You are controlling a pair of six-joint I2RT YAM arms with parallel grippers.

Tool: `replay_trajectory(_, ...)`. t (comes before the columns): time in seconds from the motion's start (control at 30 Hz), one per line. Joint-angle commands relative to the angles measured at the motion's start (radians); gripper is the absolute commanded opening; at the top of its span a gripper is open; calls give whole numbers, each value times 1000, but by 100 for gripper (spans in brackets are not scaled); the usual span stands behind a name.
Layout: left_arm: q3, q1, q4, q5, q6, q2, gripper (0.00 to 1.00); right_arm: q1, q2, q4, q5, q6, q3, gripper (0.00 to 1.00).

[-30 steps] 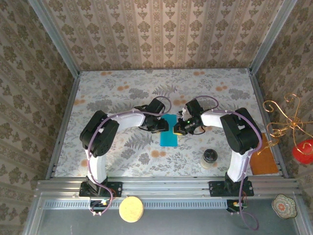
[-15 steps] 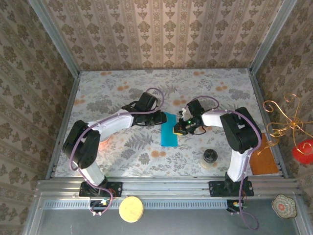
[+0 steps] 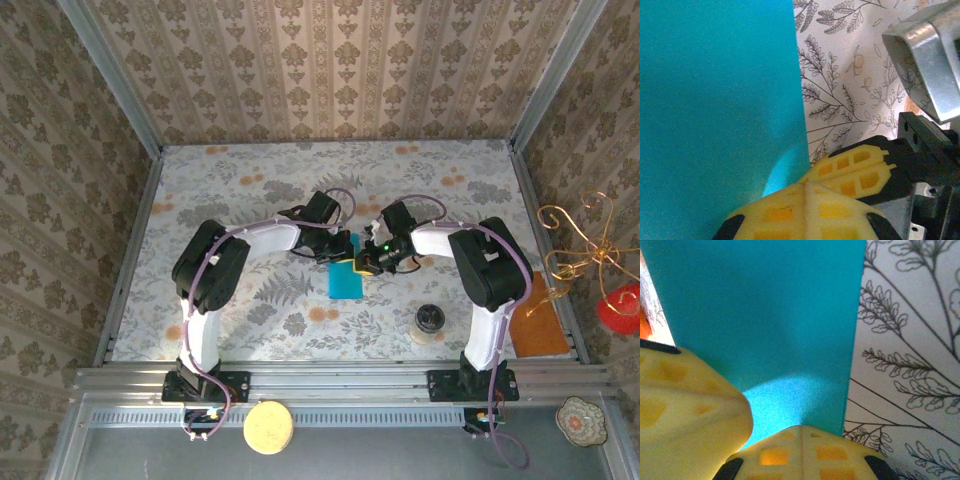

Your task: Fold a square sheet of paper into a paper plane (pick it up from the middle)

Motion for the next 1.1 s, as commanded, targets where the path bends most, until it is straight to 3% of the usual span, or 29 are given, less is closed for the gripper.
replay_trajectory(0.0,23,-7,-45,33,4,35,0,7,130,-136,235,-16,-61,3)
replay_trajectory(0.43,-75,54,-54,76,138,27,0,3,160,-162,292,13,-63,3)
replay_trajectory(0.7,-147,164,-94,126,262,0,0,-1,183,-196,336,42,-65,3)
replay_trajectory(0.9,-227,261,-94,115,269,-110,0,-7,168,-191,333,49,-67,3)
replay_trajectory(1.07,-212,230,18,172,188,-187,0,-8,165,-196,322,47,-61,3)
